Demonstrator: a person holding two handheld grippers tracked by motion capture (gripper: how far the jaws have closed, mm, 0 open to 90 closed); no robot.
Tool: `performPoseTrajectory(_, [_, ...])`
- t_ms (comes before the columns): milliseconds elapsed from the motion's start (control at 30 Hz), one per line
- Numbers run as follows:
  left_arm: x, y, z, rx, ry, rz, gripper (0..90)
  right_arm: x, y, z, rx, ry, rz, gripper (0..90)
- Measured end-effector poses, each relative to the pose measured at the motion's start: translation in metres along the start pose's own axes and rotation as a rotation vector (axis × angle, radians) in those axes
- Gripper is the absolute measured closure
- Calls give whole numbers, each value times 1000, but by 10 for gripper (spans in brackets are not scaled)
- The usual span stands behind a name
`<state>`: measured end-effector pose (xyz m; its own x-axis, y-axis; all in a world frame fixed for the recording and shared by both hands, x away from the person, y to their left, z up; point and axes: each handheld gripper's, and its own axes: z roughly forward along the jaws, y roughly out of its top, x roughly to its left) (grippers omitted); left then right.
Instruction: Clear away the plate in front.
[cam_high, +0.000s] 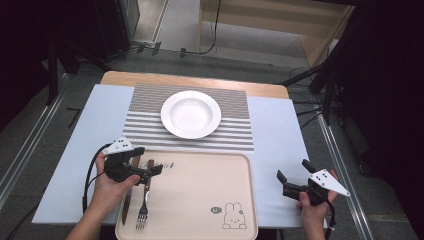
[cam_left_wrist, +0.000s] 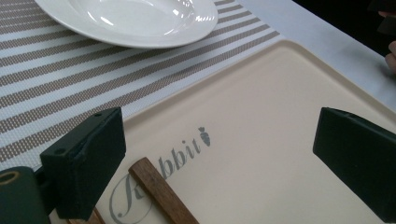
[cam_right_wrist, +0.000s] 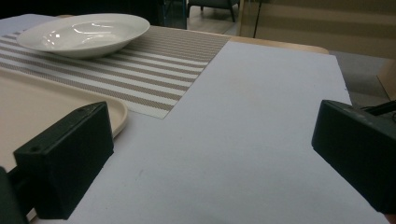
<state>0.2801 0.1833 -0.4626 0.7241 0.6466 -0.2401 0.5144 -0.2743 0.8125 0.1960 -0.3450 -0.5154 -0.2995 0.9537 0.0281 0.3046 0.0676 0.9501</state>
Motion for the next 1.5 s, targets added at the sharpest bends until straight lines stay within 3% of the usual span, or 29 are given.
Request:
performPoseTrajectory(333, [7, 24, 1, -8, 16, 12, 0, 1, 0, 1, 3, 1, -11, 0])
performPoseTrajectory(500, [12, 34, 6, -9, -3, 3, 0, 1, -1, 0, 2, 1, -13, 0])
performPoseTrajectory(900, [26, 60, 23, -3, 16, 5, 0, 2, -1, 1, -2, 10, -29, 0])
performPoseTrajectory(1500, [58, 95, 54, -8, 25, -59, 0, 3, -2, 1, -2, 5, -34, 0])
